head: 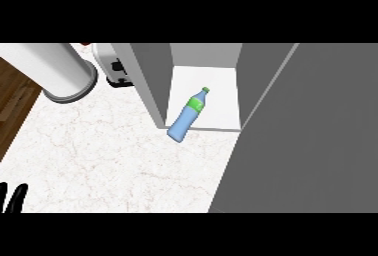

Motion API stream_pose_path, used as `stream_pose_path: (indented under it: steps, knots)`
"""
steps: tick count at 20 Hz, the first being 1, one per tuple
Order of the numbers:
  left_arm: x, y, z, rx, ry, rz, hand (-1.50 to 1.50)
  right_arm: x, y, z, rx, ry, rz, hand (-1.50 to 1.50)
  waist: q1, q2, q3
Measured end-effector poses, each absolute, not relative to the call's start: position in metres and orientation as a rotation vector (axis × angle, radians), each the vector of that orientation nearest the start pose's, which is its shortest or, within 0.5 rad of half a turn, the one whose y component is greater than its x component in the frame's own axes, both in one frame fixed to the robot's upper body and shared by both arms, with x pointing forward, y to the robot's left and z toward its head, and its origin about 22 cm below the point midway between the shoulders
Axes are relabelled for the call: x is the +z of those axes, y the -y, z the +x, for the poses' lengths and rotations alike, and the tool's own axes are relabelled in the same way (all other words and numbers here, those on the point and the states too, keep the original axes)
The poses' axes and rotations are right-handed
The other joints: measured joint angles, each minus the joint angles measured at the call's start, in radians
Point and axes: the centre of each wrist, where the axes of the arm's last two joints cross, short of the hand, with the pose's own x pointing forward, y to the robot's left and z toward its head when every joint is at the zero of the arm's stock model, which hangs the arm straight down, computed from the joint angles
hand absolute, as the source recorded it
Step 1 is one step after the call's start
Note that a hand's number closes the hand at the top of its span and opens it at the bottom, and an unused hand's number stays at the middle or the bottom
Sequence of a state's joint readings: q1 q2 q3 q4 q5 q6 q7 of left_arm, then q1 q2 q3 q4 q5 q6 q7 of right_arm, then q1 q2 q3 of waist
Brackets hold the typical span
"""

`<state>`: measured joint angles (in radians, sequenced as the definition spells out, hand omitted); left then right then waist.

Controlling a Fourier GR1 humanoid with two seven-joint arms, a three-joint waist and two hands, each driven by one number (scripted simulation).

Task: Pick up the bottled water, place it into the cabinet and close the cabinet

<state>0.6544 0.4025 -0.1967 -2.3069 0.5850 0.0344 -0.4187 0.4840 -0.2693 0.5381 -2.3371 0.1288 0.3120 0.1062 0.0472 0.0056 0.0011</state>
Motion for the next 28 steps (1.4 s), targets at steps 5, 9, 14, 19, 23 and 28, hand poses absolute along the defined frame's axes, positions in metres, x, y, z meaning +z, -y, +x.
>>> stream_pose_path:
  steps: [5, 9, 14, 19, 23, 28]
  knots:
    - [0.091, -0.278, 0.083, 0.193, 1.968, -0.302, -1.50, 0.103, 0.178, 0.115, 0.645, 1.648, 0.417, 1.50, 0.010, -0.001, -0.002]
    - [0.092, -0.292, 0.077, 0.184, 1.973, -0.310, -1.50, 0.106, 0.150, 0.129, 0.576, 1.653, 0.515, 1.50, 0.019, 0.000, -0.002]
    - [0.095, -0.316, 0.063, 0.203, 1.965, -0.324, -1.50, 0.121, 0.113, 0.148, 0.540, 1.653, 0.635, 1.50, 0.012, -0.004, -0.003]
    - [0.099, -0.336, 0.051, 0.223, 1.985, -0.326, -1.50, 0.133, 0.094, 0.184, 0.503, 1.623, 0.677, 1.50, 0.002, -0.004, -0.004]
    - [0.103, -0.346, 0.042, 0.232, 1.988, -0.330, -1.50, 0.144, 0.091, 0.223, 0.444, 1.619, 0.705, 1.50, -0.002, -0.003, -0.003]
    - [0.101, -0.359, 0.032, 0.250, 1.992, -0.329, -1.50, 0.155, 0.095, 0.272, 0.384, 1.613, 0.731, 1.50, -0.011, -0.004, -0.002]
